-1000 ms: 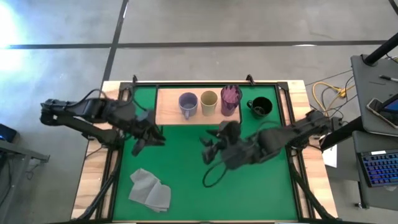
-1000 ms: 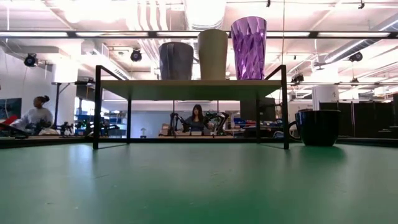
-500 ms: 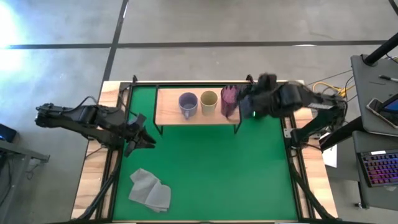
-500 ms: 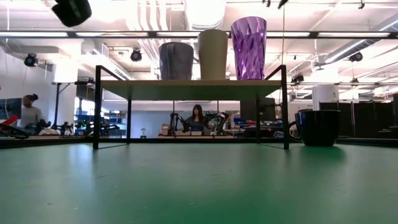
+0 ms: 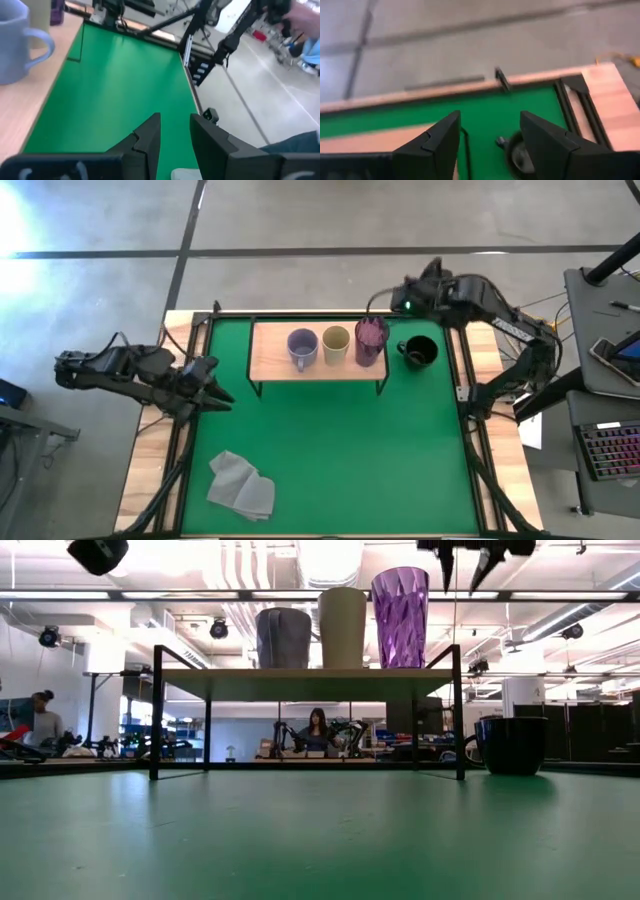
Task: Stack small to large cups/mugs on shelf
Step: Put the black mug on the shelf
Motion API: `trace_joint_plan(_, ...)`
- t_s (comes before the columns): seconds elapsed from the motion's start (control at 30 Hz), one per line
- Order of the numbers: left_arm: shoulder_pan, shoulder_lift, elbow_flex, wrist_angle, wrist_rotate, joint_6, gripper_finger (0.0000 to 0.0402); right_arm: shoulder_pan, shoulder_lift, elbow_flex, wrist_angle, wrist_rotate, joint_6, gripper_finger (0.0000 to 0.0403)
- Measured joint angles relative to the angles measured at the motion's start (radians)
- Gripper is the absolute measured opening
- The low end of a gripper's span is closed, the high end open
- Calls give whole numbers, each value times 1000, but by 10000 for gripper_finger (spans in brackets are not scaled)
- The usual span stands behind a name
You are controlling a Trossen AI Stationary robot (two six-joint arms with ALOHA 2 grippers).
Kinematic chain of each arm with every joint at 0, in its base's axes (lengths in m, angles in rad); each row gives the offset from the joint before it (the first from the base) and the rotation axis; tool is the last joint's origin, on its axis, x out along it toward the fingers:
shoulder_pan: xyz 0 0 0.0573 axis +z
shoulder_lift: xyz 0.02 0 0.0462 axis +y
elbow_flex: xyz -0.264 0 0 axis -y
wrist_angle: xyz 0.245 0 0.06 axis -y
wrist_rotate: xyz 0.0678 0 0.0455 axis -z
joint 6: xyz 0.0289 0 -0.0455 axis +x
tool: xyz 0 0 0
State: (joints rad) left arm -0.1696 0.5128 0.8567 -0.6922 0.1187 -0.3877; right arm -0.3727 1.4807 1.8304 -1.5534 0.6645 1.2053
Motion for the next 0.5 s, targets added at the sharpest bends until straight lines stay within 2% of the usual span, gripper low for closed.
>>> trace_joint_plan(0.17,0,-37,-1,20,-61,-64,89,-247,0,-29,45,-276,-250,198)
trace_joint_plan(0.37,0,-61,-2,29,-66,-103,89,-464,16,-114,76,-584,-418,198)
trace_joint_plan(0.43,0,-72,-2,30,-67,-125,89,-499,22,-159,55,-642,-453,198)
trace_joint_plan(0.5,0,-78,-7,30,-75,-129,89,-511,23,-211,31,-630,-478,198)
